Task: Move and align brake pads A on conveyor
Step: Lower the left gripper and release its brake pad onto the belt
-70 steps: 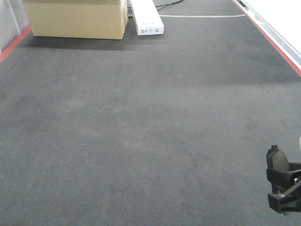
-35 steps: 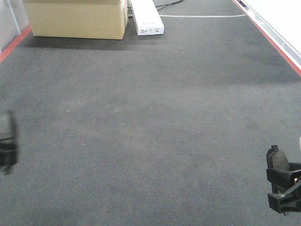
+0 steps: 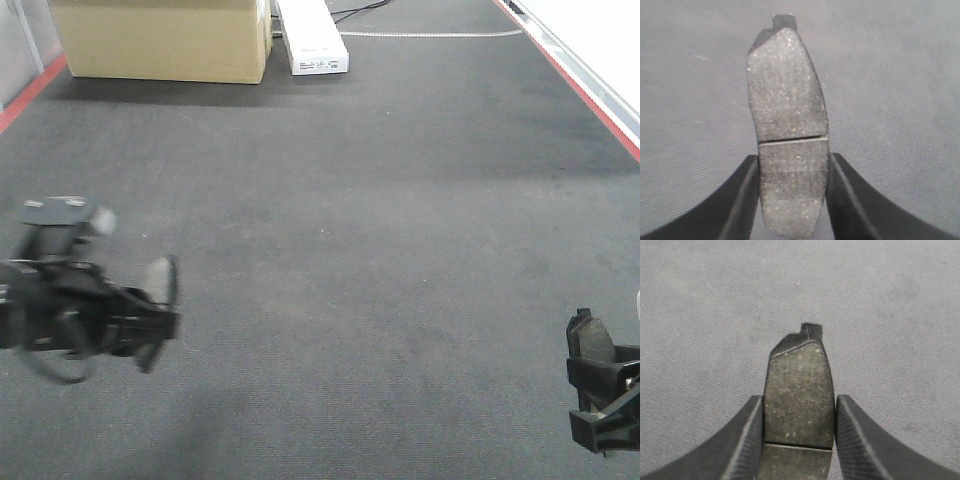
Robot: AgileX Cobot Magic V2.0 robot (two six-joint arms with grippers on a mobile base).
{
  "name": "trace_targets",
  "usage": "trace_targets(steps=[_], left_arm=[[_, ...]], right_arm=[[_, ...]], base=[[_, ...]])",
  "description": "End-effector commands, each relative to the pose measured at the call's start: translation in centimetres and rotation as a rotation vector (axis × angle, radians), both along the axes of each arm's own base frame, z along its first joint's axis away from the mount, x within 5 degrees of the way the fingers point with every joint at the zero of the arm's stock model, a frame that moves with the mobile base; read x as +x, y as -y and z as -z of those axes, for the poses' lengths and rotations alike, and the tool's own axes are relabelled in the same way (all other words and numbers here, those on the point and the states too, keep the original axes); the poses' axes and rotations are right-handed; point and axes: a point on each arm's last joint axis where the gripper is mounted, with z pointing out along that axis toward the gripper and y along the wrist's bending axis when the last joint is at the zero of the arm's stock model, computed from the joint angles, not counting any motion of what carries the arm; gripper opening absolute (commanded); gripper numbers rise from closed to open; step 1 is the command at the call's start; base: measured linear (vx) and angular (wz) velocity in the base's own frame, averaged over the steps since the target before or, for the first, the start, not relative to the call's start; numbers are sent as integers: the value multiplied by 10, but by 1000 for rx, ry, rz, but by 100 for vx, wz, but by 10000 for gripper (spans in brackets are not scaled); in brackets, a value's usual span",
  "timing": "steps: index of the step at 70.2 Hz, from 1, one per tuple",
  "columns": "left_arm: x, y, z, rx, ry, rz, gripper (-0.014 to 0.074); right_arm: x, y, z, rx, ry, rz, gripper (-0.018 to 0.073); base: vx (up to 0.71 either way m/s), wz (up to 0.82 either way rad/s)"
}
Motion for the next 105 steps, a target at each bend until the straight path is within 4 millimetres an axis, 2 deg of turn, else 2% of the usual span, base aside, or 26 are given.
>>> trace_targets(steps=[1, 17, 32, 41, 53, 73, 80, 87, 95, 105], left_arm=[[20, 12, -5, -56, 29, -49, 227], [47, 22, 36, -30, -150, -90, 232], [56, 24, 69, 15, -246, -109, 244], [59, 25, 78, 21, -266, -119, 264], [60, 25, 81, 18, -271, -131, 325], [61, 25, 80, 18, -260, -130, 487], [60, 22, 76, 50, -230, -107, 502], [56, 18, 61, 77, -168, -84, 478], [45, 10, 35, 89, -73, -86, 419], [18, -4, 5, 125, 46, -79, 285]], right_arm=[[5, 1, -17, 14, 114, 12, -3], [5, 1, -17, 14, 114, 12, -3], [5, 1, -17, 14, 114, 12, -3], [5, 1, -17, 14, 114, 12, -3], [5, 1, -17, 14, 114, 12, -3], [5, 1, -17, 14, 114, 12, -3], [5, 1, -17, 14, 114, 12, -3], [5, 1, -17, 14, 114, 12, -3], [5, 1, -17, 14, 114, 12, -3], [5, 1, -17, 14, 114, 12, -3]], base=[[0, 0], [0, 0], [0, 0], [0, 0], [0, 0], [0, 0], [0, 0], [0, 0], [0, 0], [0, 0]])
